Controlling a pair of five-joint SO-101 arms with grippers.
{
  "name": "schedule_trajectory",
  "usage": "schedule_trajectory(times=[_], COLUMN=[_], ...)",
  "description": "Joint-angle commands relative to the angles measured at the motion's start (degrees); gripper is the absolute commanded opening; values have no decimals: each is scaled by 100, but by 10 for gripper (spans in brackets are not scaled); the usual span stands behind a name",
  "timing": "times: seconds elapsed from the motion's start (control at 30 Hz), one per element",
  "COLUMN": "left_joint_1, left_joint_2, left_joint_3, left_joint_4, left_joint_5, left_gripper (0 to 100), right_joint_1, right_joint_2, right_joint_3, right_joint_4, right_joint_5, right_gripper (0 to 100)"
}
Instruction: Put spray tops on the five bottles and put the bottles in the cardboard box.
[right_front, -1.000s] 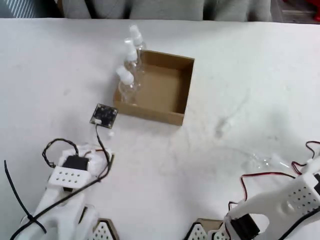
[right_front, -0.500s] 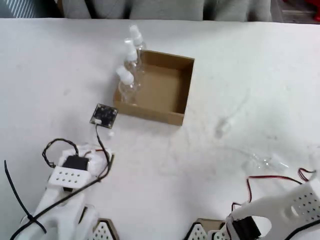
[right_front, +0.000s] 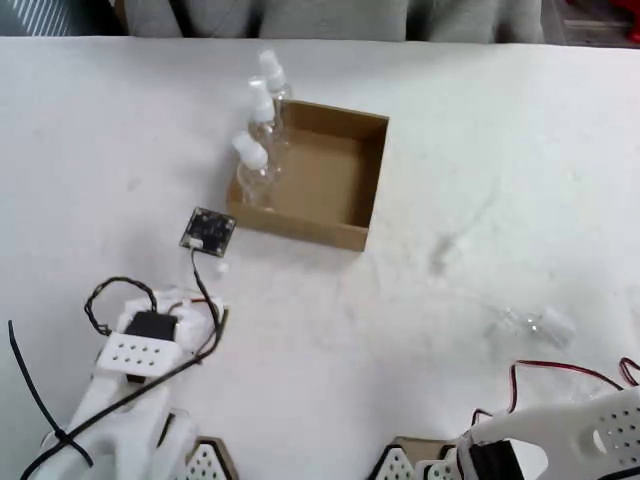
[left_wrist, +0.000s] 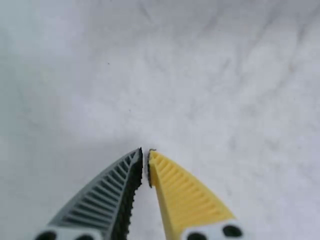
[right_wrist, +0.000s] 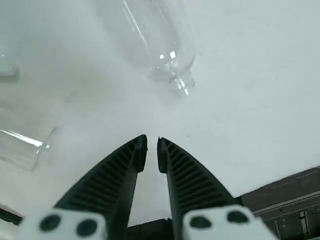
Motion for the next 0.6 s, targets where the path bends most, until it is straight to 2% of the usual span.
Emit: schedule_trajectory(times=[0.0, 0.33, 0.57], left_joint_1=[-40, -40, -40], left_joint_2=[-180, -180, -180], left_joint_3=[-114, -114, -114], left_joint_4=[-114, -114, -123], left_joint_5=[-62, -62, -62], left_gripper=[33, 33, 33], right_joint_1=[127, 171, 145], right_joint_2=[-145, -312, -778], right_joint_3=[457, 1679, 2796], right_joint_4=[-66, -1165, -3090], right_joint_5=[193, 167, -484], right_gripper=[16, 17, 17])
